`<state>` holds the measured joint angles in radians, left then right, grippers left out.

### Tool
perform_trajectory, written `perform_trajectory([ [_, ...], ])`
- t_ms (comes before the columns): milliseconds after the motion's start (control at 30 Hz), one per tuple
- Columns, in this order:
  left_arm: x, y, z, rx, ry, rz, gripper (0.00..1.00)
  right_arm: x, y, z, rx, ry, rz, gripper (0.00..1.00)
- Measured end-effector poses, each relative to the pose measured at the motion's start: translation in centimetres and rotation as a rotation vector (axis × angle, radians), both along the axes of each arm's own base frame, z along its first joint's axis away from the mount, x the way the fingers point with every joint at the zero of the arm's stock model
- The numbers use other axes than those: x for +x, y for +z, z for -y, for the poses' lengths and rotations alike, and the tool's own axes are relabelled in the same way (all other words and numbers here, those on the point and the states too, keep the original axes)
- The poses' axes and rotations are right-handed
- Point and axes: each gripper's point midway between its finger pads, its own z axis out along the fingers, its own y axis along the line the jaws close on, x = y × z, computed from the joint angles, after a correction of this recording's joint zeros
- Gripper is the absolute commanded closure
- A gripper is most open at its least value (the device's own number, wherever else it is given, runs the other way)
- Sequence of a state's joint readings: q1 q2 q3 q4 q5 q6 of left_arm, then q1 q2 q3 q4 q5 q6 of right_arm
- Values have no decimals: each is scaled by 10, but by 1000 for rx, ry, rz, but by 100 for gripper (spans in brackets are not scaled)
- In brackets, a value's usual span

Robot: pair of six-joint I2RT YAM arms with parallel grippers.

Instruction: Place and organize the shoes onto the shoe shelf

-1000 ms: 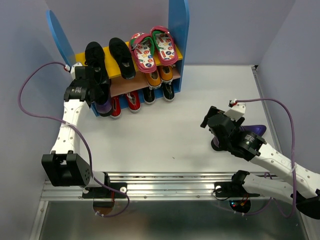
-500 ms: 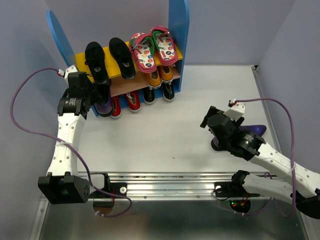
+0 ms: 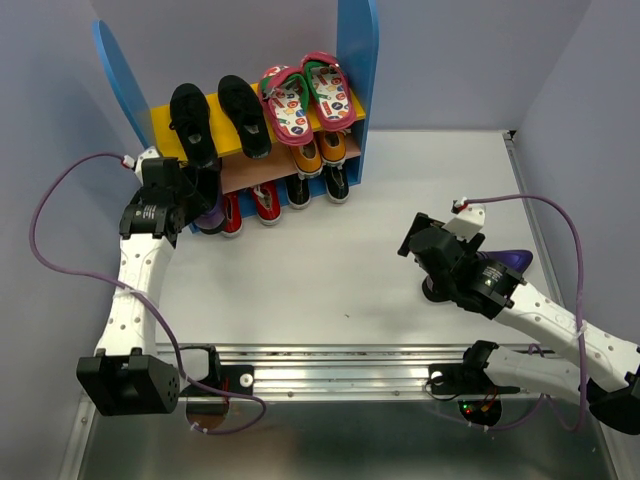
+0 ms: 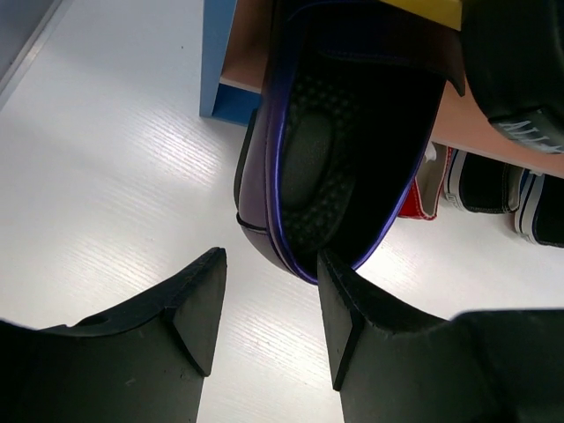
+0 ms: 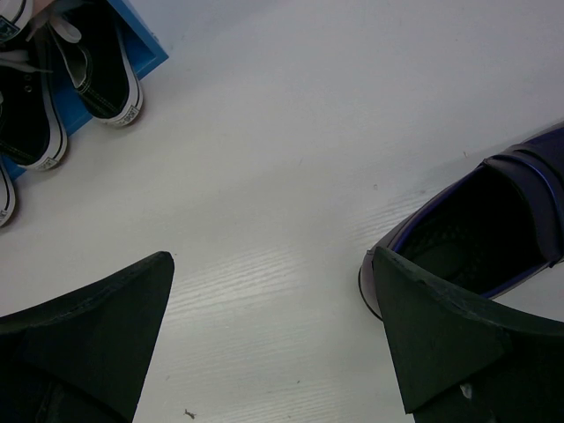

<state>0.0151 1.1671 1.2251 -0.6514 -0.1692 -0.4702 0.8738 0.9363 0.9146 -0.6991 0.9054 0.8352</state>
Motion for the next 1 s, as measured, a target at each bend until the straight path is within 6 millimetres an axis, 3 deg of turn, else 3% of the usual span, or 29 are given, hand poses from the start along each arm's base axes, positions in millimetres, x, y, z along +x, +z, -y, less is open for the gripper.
perform_trajectory([
  [267, 3, -18, 4, -39, 12, -31, 53, 0, 0, 0, 0, 1, 0, 0],
  [600, 5, -23, 4, -45, 26, -37, 53, 0, -1, 0, -2, 1, -2, 0],
  [800, 4, -38, 4, -49, 29, -72, 54, 0, -2, -1, -5, 1, -5, 0],
  [867, 5, -41, 4, -50, 30, -82, 61, 0, -2, -1, -5, 1, -5, 0],
  [1000, 8, -43, 4, -53, 37, -82, 98, 0, -2, -1, -5, 1, -5, 0],
])
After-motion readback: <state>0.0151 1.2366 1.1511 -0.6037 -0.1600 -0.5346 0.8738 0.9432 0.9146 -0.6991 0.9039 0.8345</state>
